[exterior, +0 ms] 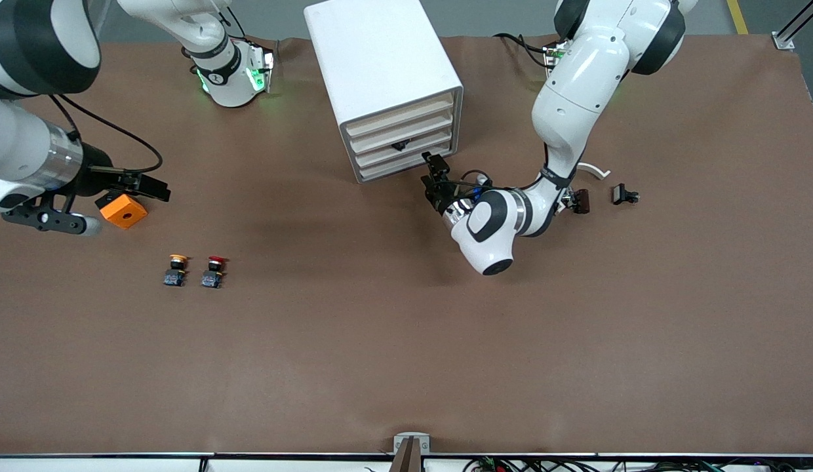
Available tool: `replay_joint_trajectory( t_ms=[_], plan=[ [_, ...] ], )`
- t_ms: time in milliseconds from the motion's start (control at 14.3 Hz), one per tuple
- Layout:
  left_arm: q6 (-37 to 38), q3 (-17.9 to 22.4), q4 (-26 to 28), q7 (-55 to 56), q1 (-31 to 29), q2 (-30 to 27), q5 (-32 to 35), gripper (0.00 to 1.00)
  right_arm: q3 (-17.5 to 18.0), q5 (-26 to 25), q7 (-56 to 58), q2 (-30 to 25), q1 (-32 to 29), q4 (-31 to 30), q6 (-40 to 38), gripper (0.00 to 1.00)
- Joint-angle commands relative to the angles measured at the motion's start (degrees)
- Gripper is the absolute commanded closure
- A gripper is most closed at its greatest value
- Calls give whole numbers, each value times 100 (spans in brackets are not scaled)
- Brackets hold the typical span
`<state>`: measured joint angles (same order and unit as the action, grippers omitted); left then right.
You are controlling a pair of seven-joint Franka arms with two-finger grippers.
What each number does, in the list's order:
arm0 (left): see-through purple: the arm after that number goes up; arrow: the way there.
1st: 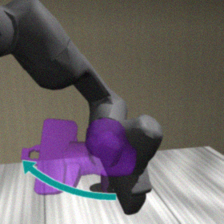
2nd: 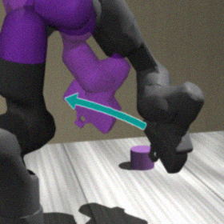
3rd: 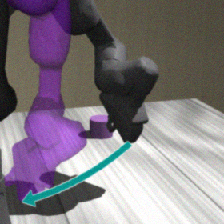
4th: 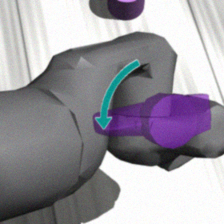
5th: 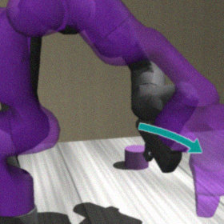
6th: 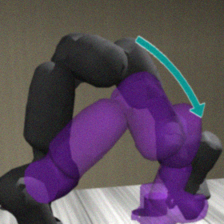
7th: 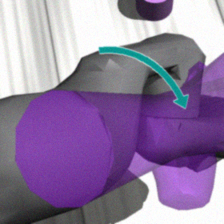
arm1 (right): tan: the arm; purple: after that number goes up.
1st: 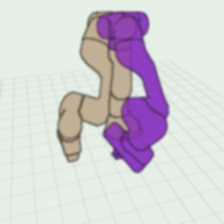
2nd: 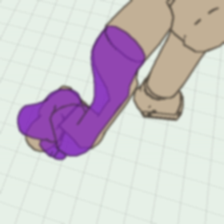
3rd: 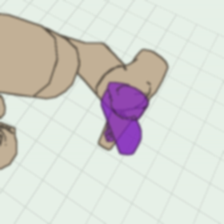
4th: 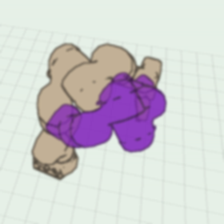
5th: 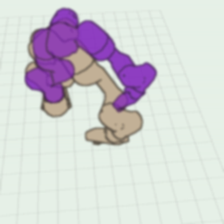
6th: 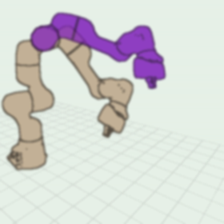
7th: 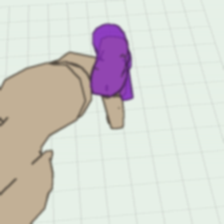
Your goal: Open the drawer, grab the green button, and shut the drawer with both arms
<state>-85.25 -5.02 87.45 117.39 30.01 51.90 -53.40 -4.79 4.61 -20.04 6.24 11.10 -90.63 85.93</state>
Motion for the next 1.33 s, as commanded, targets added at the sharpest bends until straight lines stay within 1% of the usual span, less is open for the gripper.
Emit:
replay_joint_trajectory(
  t_ms=[0, 70, 210, 280, 421, 561, 631, 841, 1122, 1262],
  plan=[
    [289, 28, -79, 214, 171, 83, -162, 22, -40, 66, -544, -97, 251, -25, -50, 0],
    [368, 36, -79, 266, 242, 83, -153, 22, -31, 66, -606, -97, 287, -25, -42, 0],
    [377, 36, -79, 267, 260, 127, -153, 35, -31, 66, -746, -97, 340, -34, -42, 0],
    [386, 36, -87, 275, 269, 171, -153, 40, -31, 66, -799, -97, 375, -34, -33, 0],
    [377, 28, -87, 275, 286, 215, -153, 54, -31, 66, -878, -97, 445, -34, -6, 0],
    [377, 28, -87, 275, 322, 232, -153, 76, -31, 75, -914, -97, 454, -34, 11, 0],
    [377, 36, -96, 275, 322, 250, -162, 85, -31, 75, -914, -97, 489, -43, 11, 0],
    [377, 36, -105, 293, 304, 259, -189, 100, -31, 75, -1141, -105, 577, -87, 11, 0],
    [351, 115, -166, 302, 208, 259, -171, 100, -31, 75, -1484, -105, 779, -95, 29, 0],
    [333, 168, -324, 284, 85, 294, -162, 100, -31, 75, -1730, -97, 893, -95, 98, 0]
  ],
)
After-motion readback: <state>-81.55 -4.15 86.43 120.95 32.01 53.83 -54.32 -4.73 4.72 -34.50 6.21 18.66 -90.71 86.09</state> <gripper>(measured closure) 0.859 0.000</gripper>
